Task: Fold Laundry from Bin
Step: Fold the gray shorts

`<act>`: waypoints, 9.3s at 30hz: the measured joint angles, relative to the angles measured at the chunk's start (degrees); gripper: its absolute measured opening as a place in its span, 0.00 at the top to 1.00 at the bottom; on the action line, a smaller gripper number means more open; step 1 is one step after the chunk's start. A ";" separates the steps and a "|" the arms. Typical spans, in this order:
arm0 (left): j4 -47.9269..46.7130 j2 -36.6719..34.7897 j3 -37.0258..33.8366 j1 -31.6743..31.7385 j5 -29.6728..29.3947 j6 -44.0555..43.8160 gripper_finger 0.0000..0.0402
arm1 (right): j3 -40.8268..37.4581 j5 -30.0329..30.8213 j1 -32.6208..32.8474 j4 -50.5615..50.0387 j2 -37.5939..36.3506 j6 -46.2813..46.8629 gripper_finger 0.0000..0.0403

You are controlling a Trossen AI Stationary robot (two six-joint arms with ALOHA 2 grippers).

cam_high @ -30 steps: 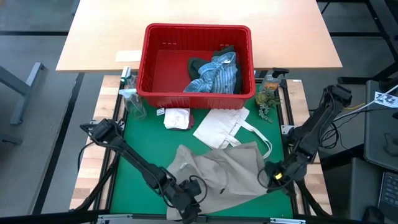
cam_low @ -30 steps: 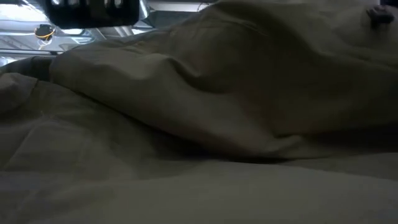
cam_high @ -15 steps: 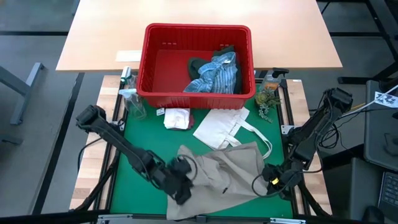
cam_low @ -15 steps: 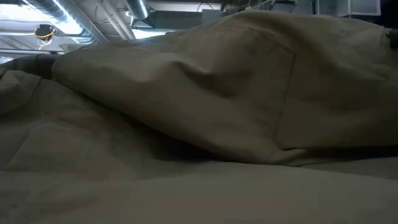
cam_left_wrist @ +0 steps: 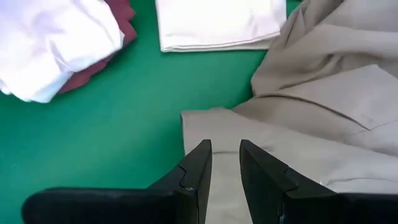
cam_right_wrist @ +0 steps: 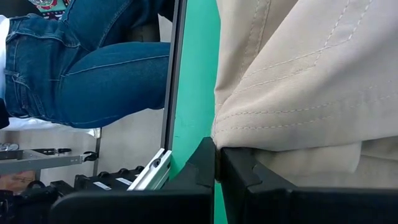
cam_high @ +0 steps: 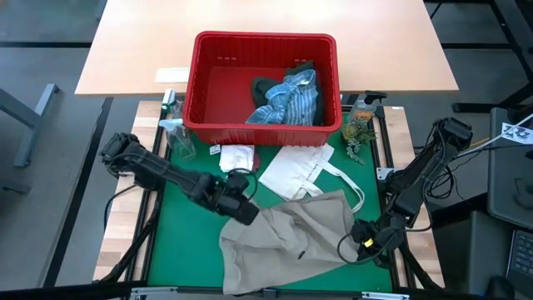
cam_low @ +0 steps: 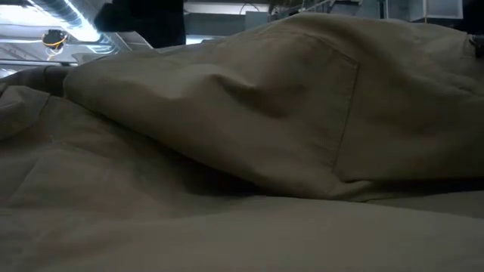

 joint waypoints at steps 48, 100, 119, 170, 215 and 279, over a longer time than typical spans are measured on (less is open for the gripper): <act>20.90 0.35 -6.27 5.68 23.52 19.36 0.68 | 0.00 -0.04 0.01 -0.03 0.00 -0.57 0.99; 37.15 0.31 -16.24 7.74 28.40 23.48 0.68 | -0.02 0.17 0.00 -0.03 0.02 -2.07 0.99; 43.07 0.31 -16.24 7.48 32.46 16.69 0.68 | -0.02 0.18 0.01 -0.05 0.02 -2.08 0.99; 49.45 -0.34 -13.12 2.23 21.39 5.39 0.99 | -0.04 18.57 -1.02 -0.03 -14.13 0.33 0.99; -11.90 -18.75 -13.03 6.08 -28.94 -10.91 1.00 | -0.02 10.97 -77.89 0.08 -28.81 -35.06 0.99; -11.64 -19.26 -13.07 -14.53 -28.61 -16.77 1.00 | 7.58 -20.05 -82.46 -32.19 -38.56 -34.58 0.99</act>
